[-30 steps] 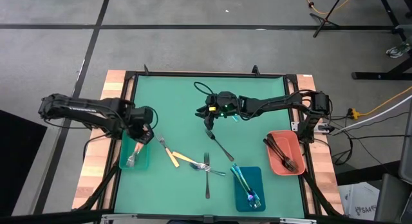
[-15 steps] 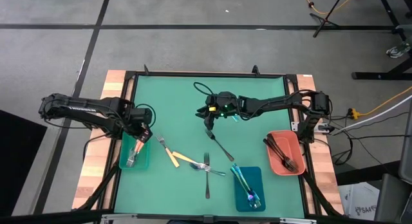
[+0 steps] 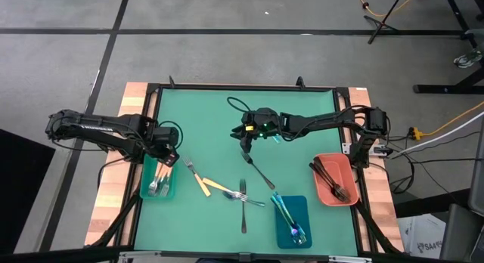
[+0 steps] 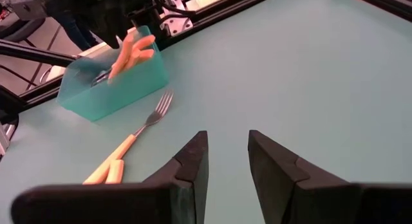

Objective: Sort silverware by color (type)
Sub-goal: Put the yellow fork into the green bin

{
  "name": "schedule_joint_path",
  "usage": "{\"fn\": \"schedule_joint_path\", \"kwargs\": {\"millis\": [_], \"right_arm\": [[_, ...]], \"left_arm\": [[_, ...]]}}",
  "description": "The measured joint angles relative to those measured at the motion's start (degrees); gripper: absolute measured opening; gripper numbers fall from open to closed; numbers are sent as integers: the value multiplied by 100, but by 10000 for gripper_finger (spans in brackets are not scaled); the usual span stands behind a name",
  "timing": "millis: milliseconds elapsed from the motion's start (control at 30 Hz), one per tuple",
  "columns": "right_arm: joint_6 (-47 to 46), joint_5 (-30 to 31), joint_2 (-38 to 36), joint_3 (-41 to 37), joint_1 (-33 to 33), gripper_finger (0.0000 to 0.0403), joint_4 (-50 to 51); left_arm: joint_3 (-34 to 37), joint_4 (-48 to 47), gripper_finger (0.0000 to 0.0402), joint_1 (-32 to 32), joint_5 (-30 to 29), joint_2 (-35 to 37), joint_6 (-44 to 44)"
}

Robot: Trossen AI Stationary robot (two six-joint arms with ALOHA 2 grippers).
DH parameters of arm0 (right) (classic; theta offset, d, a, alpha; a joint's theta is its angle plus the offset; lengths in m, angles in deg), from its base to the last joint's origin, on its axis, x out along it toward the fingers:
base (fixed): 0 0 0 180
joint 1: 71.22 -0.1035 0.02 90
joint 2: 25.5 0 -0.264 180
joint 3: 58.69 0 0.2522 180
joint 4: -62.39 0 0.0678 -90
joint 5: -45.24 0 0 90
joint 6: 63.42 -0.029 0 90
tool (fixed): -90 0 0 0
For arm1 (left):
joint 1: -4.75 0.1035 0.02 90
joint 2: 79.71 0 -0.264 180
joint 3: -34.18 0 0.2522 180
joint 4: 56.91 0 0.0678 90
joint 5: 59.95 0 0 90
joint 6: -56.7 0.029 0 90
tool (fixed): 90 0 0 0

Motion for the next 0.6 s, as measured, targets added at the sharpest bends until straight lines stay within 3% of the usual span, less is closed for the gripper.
{"fn": "schedule_joint_path", "kwargs": {"millis": [233, 600], "right_arm": [[67, 31, 0, 0, 0, 99, 68], [87, 67, 0, -1, 0, 99, 376]], "left_arm": [[4, 8, 105, 2, 81, 21, -33], [4, 572, 105, 2, 974, 35, -53]]}}
